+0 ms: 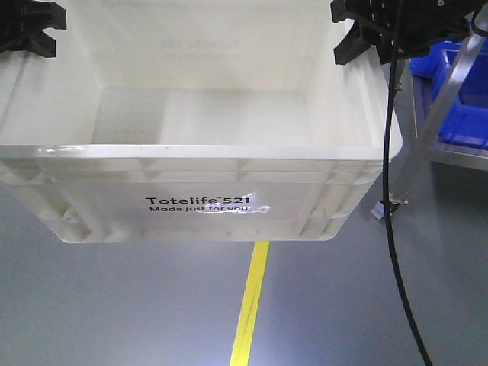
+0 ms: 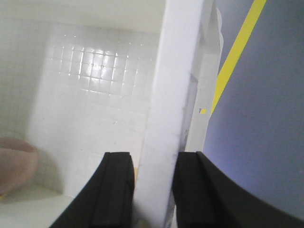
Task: Place moving items into box and shelve
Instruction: 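Hold the crate level with both grippers while driving across the floor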
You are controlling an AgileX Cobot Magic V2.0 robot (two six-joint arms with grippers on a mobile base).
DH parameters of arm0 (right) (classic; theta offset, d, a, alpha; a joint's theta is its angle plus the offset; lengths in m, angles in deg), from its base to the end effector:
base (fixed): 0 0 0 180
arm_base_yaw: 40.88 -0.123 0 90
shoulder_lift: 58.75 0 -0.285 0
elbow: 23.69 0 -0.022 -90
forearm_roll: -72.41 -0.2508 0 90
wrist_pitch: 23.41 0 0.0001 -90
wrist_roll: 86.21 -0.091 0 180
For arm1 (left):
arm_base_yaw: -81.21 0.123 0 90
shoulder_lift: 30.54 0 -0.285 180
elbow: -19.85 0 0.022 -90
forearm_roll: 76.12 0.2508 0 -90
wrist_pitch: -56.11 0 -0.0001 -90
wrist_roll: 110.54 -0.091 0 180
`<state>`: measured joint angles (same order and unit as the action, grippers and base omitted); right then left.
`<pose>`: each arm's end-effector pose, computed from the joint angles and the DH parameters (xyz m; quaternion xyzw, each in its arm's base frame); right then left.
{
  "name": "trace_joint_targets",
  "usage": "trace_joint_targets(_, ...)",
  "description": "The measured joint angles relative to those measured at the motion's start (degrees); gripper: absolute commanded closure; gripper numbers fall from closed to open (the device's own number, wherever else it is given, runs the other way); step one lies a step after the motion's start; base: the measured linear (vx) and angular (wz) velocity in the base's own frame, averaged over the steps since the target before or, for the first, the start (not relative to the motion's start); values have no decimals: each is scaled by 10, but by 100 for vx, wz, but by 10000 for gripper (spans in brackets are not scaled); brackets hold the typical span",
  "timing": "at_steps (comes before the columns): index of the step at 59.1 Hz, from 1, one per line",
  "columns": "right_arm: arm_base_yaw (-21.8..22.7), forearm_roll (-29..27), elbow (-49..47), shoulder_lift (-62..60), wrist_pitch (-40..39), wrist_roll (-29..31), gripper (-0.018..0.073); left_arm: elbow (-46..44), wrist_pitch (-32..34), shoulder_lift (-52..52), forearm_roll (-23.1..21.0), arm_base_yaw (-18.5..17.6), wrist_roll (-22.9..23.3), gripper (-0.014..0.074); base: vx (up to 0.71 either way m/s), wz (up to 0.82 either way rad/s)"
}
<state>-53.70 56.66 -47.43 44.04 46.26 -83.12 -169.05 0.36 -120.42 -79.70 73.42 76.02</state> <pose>0.3378 0.1006 0.3955 -0.1209 0.9463 0.1587 0.2545 0.3025 -0.0461 0.4029 0.0032 0.9291 -0.0763 0.3618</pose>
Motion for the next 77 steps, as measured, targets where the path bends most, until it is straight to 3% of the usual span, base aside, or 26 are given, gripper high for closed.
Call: trace_joint_targets(77,0,0,0,0,0,0,571,0,0,0,0,0,0,613,55,5)
